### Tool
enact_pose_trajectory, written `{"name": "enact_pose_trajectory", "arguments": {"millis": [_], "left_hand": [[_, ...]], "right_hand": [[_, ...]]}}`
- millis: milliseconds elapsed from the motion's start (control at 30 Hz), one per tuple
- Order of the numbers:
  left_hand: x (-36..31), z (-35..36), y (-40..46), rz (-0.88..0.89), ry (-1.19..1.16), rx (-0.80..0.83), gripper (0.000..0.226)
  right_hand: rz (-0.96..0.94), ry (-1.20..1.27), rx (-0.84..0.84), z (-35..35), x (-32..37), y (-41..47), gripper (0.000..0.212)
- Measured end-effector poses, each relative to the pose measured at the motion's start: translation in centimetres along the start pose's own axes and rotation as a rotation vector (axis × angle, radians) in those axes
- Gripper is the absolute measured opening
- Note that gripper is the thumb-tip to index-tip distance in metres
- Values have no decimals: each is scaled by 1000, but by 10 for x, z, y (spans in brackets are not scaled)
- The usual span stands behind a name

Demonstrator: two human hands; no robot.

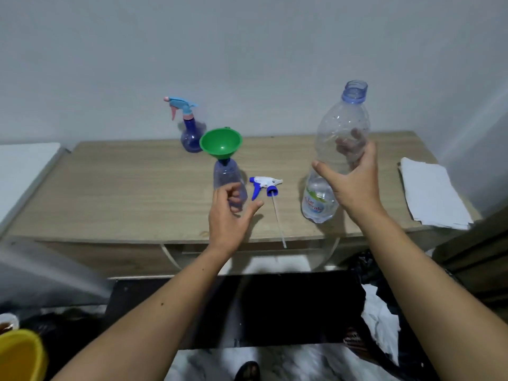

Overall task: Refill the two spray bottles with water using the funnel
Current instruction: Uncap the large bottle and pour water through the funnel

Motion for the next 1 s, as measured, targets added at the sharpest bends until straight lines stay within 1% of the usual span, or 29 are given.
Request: {"name": "enact_pose_trajectory", "arguments": {"millis": [100,200,300,400,433,467,533,567,600,667,833,900,1000], "left_hand": [[20,-32,8,-85,54,-106,61],[35,-44,25,-124,96,-115,78],[41,-42,45,-124,67,-12,105],[41,-37,59,-128,56,128,122],[42,-35,62,-123,55,142,121],[45,-34,63,-119,47,145,115],[48,-32,63,-101,22,127,88],[49,-31,62,-96,10,111,78],[48,-31,61,-92,-1,99,73],[48,-31,61,-88,-13,90,70],[47,-31,62,-73,6,97,69],[48,-31,62,-74,9,96,67],[48,-32,62,-83,9,92,66]], "right_hand": [[-16,21,-9,7,1,-1,79],[-34,55,-13,10,0,0,85],[-45,66,4,11,-5,4,93],[-59,74,3,12,-9,4,93],[-60,77,4,11,-10,4,92],[-61,78,7,11,-11,5,92],[-56,76,17,10,-11,5,91],[-53,74,21,10,-10,5,91],[-52,72,20,9,-10,5,91],[-46,68,18,9,-9,5,92],[-26,46,16,11,-6,4,103],[-38,8,12,14,-3,5,102],[-66,-61,-1,22,6,6,94]]}}
Point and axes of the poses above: each hand's wrist, its own y-axis towards the middle knuckle, its own z-axis out of the palm, x = y × z, the point moved 2 cm from there along y, towards the middle knuckle, and after that the axes turned 6 degrees about z, right-handed, at the moved point
